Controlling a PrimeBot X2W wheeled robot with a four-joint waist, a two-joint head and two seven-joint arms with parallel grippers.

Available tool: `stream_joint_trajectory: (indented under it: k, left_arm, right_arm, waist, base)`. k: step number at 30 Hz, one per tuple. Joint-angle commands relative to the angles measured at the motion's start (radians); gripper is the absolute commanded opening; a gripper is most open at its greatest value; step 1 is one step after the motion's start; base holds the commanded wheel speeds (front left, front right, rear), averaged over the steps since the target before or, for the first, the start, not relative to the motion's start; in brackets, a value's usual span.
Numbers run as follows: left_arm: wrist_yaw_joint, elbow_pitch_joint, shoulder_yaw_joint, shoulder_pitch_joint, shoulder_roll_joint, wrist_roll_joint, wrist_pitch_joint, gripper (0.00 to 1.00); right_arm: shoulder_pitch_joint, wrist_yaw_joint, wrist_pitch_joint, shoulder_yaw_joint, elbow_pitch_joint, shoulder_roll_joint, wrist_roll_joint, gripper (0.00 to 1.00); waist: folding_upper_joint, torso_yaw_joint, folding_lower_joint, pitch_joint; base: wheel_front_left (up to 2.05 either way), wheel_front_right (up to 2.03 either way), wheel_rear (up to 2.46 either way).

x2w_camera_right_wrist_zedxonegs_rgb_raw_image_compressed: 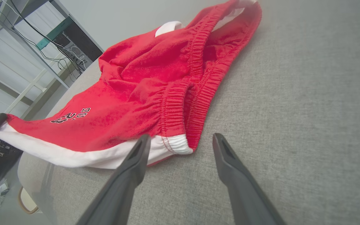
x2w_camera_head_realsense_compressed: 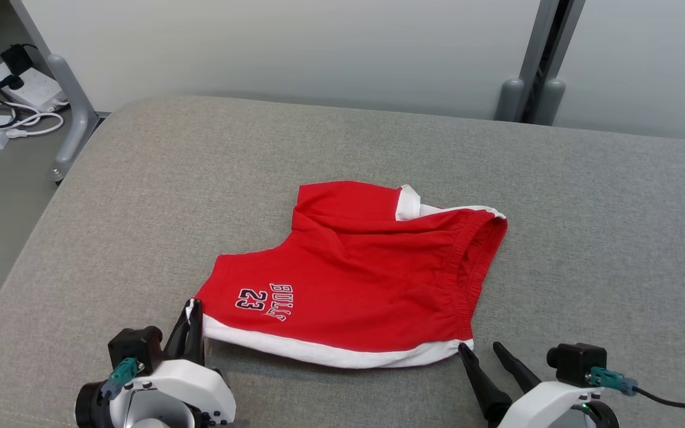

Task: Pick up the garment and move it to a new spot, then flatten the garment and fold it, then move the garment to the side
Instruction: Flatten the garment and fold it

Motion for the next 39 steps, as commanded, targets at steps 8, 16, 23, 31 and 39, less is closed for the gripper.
stream_joint_trajectory:
  k: [8, 16, 23, 31, 39]
  left_arm:
    - [-0.004, -0.029, -0.025, -0.002, -0.002, -0.006, -0.012, 0.00]
    - [-0.005, -0.031, -0.041, -0.002, -0.005, -0.014, -0.023, 0.00]
    - [-0.004, -0.029, -0.048, 0.002, -0.002, -0.018, -0.024, 0.00]
    - [0.001, -0.027, -0.050, 0.002, 0.005, -0.024, -0.022, 0.00]
    - [-0.028, -0.082, -0.034, -0.011, 0.006, -0.073, -0.024, 0.00]
  right_arm:
    - [-0.056, 0.000, 0.013, 0.027, 0.099, -0.004, 0.172, 1.00]
    - [-0.102, 0.000, 0.009, 0.085, 0.173, -0.003, 0.394, 1.00]
    - [-0.139, 0.000, -0.038, 0.121, 0.212, -0.002, 0.450, 1.00]
    - [-0.177, 0.000, -0.108, 0.156, 0.224, -0.003, 0.454, 0.00]
    - [-0.178, 0.000, -0.171, 0.151, 0.148, -0.043, 0.344, 0.00]
  waist:
    - [0.0000, 0.029, 0.0000, 0.009]
    - [0.0000, 0.047, 0.0000, 0.009]
    - [0.0000, 0.050, 0.0000, 0.010]
    - [0.0000, 0.041, 0.0000, 0.013]
    - [0.0000, 0.010, 0.0000, -0.004]
  base:
    - [0.00, 0.00, 0.00]
    - [0.00, 0.00, 0.00]
    - [0.00, 0.00, 0.00]
    - [0.00, 0.00, 0.00]
    - [0.00, 0.00, 0.00]
